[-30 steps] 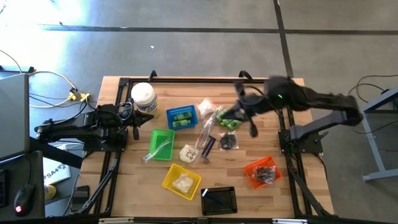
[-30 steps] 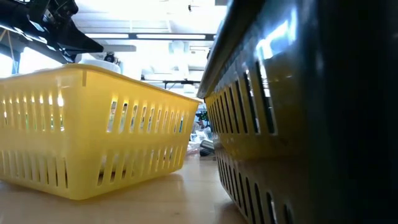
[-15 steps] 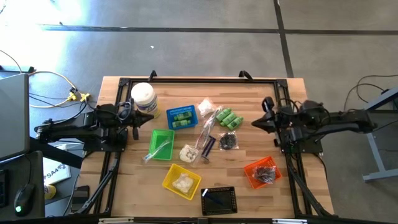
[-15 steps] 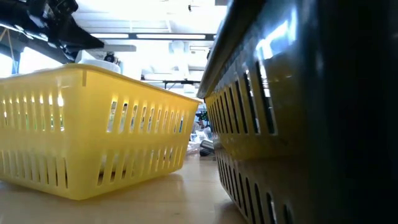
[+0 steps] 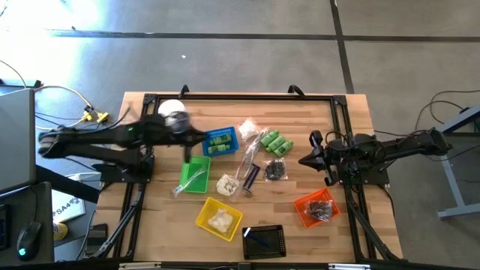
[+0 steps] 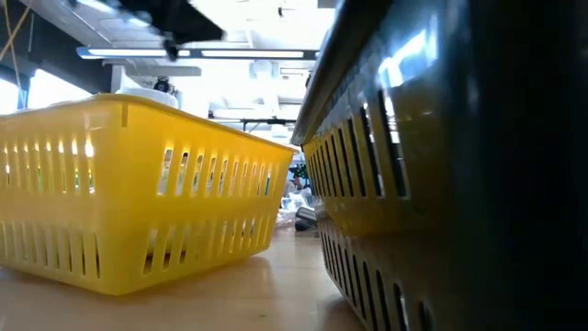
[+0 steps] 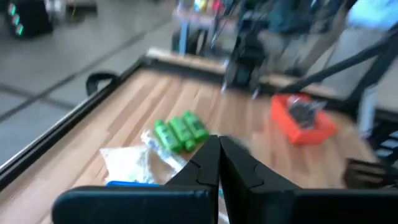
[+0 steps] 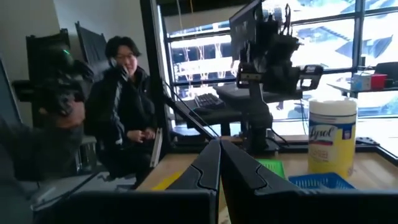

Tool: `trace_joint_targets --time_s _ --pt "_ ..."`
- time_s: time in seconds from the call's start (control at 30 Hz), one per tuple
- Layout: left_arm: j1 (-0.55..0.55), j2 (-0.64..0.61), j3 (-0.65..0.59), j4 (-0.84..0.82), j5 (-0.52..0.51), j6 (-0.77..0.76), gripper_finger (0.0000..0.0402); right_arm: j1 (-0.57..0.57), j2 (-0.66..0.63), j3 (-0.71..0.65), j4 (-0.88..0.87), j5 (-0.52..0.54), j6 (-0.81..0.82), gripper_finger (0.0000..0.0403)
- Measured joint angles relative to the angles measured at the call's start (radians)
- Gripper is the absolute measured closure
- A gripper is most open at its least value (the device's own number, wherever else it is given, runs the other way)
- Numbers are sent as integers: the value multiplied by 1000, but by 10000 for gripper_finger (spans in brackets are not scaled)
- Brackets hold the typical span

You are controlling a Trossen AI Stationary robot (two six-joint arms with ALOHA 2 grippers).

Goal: Pick & Place Travel size toiletries
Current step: Put the blue toothbrush into the green bin

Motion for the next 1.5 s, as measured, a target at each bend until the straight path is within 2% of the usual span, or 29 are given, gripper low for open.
trace_joint_targets --time_s 0.1,0.2,0.47,0.6,0.73,0.93,1.1,1.3,1.5 --pt "0 208 204 -135 3 48 395 17 1 -22 0 17 -10 400" --pt "0 403 425 -302 11 89 369 30 9 -35 -6 20 -9 400" --pt "8 883 987 -724 -40 108 236 85 11 -44 -24 20 -12 400" --pt "22 1081 1177 -863 -48 108 181 114 11 -44 -26 21 -12 400" --pt "59 1224 1243 -853 -48 126 152 151 11 -44 -29 21 -12 400" --pt "145 1358 1249 -823 -10 92 144 221 11 -44 -29 70 -13 400" --pt "173 1416 1249 -771 119 49 144 269 11 -44 -45 121 -33 400" --pt "161 1432 1249 -765 145 18 144 297 11 -44 -52 155 -61 400" --pt "157 1450 1249 -745 125 -22 144 298 11 -44 -49 155 -84 400"
